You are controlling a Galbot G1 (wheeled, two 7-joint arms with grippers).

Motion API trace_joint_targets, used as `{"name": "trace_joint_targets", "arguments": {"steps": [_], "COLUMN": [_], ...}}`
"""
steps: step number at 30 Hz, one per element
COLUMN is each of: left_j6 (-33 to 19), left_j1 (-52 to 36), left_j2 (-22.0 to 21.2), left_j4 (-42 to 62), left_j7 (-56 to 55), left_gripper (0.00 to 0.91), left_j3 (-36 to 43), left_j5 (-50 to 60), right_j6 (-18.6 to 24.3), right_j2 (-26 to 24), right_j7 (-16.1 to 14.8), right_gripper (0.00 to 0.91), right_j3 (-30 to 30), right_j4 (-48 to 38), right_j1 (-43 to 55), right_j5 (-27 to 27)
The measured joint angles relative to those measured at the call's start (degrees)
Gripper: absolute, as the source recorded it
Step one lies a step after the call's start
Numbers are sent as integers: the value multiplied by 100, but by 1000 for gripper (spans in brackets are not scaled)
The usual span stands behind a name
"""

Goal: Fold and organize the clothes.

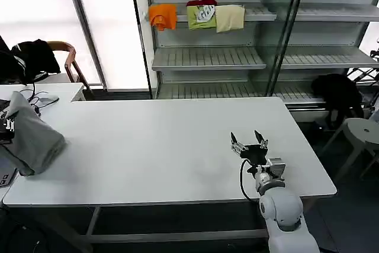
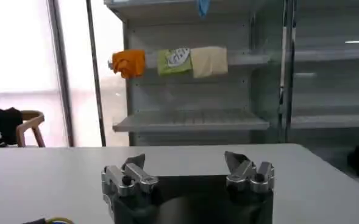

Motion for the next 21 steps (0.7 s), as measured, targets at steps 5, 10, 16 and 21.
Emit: {"name": "trace_joint_targets", "arguments": {"steps": [5,10,16,21], "left_j6": [-160,-156,166,467], "left_j1": [212,361,330,129], "left_j2": [-290,-899,-1429,-1784], "left_j4": [-316,-624,-1075,-1215], "left_j7": [43,-5,-303,-745], "left_gripper": [30,30,81,111], "left_j3": [359,929,1741,2422], "left_j5": [501,824,711,320], "right_j6": [74,109,136,127], "right_j2": [-19,-93,-122,-129], "right_j7": [-26,-44,-33,-24], "right_gripper": [907,907,907,907], "right_j3": [93,234,397,437], "right_j4": [35,79,134,204], "right_j1": [-144,-308,-477,-542], "right_j5": [3,47,104,107]}}
